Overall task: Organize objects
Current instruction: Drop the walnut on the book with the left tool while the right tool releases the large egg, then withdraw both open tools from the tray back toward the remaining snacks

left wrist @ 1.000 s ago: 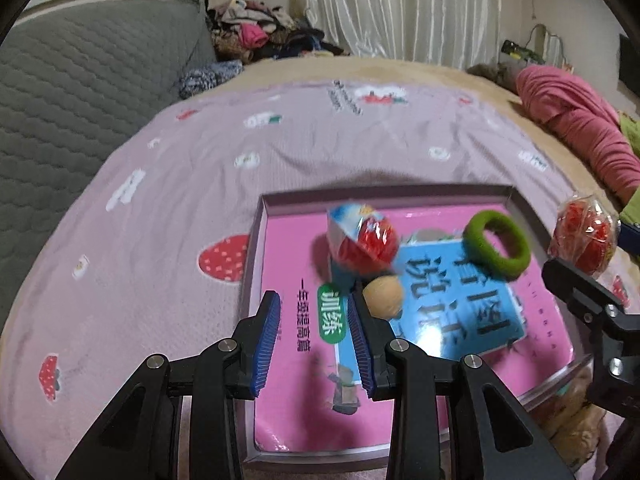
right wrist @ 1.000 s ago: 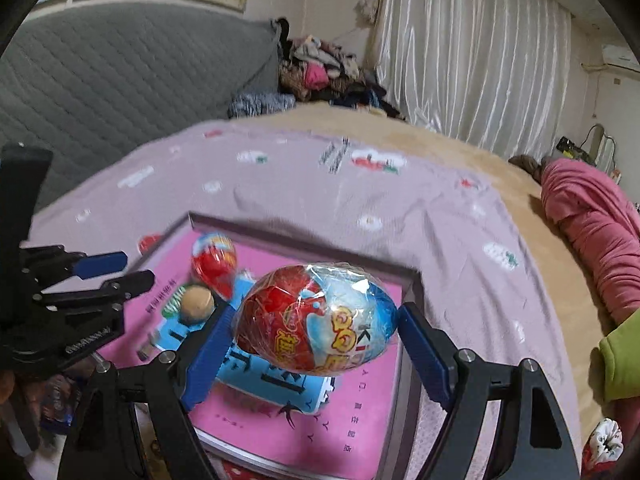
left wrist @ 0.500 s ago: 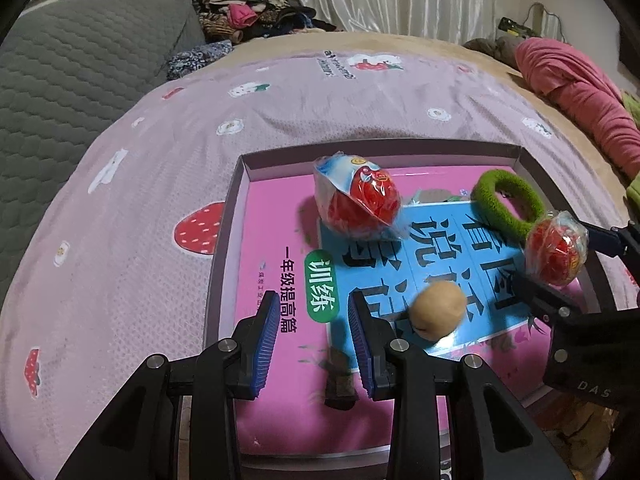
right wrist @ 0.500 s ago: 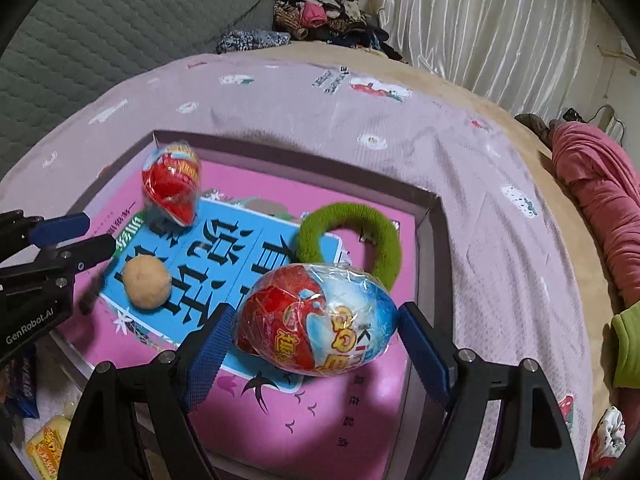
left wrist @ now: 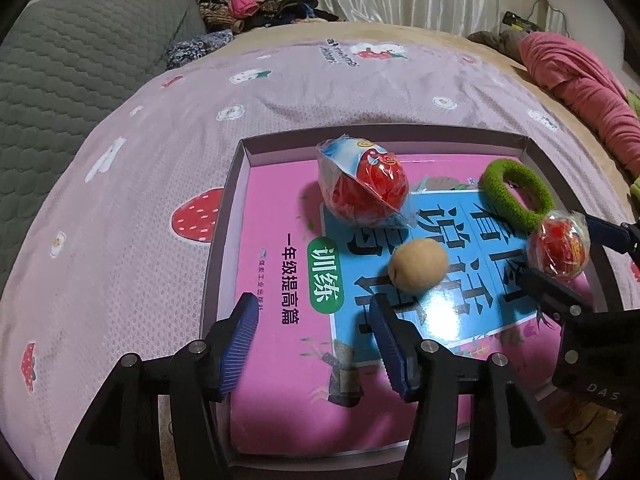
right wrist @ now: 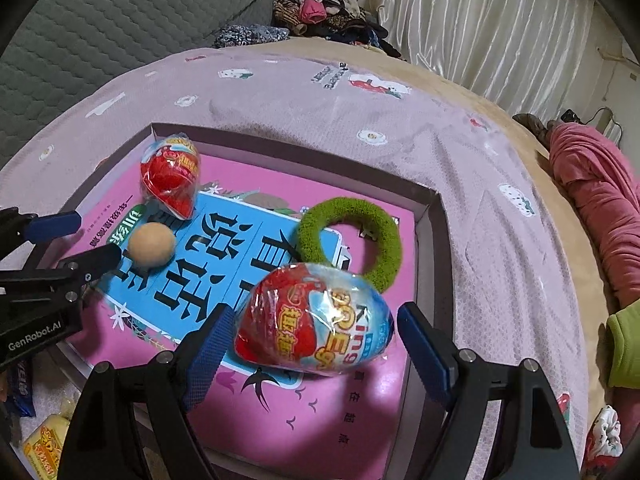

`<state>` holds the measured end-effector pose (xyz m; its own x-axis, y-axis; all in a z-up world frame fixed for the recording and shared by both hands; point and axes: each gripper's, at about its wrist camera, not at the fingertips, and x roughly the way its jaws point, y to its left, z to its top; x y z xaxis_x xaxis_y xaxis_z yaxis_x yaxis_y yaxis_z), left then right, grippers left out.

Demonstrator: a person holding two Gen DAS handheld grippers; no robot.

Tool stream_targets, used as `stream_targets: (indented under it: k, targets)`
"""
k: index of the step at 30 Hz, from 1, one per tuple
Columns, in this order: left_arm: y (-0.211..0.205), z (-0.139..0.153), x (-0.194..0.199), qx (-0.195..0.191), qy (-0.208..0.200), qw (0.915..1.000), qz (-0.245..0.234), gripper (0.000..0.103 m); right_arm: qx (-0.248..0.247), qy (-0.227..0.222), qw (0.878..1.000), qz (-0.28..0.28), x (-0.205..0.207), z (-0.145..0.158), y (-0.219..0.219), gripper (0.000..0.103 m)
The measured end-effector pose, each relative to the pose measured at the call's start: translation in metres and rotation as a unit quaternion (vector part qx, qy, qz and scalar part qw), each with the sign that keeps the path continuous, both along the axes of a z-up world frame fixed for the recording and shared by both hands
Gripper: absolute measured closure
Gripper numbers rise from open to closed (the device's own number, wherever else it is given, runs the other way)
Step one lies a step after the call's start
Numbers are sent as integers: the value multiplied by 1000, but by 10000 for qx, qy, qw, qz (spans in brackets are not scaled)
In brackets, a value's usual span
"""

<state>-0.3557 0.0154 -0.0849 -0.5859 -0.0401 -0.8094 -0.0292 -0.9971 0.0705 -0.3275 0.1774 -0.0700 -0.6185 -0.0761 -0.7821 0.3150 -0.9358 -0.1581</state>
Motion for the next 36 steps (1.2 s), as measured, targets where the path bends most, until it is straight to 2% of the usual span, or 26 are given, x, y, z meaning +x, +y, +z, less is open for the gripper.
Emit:
stream_targets:
  k: [5,6,8,10,19,28,33,36]
  targets:
    - [0,2,2,5,26,10000,-1,41,-68,102,9999,-11,3,9,1,15]
    - [0,3,2,-1,36,10000,3,34,-70,134,9999,-16,4,11,2,15]
    - [1,4,3,-68,88,9999,3,27,-52,169,9998,-12,6,14,2,15]
    - [2,7,3,-168,140,9998,29,27,-49,200,9998,-20,7,18,3,15]
    - [-7,24,9,48,244,9996,111,22,-204,320,9993,-21,18,41,5,10]
    - [-14,48,26,262,247,9991,222,20,-61,483,9987,-144,42,69,5,7]
    - [-9,71,50,124,329,9992,163,20,42,643,9979,-51,68,96,2,7]
    - [-8,88,67,11,393,9991,148,20,-98,714,9974,-79,81,114,5,7]
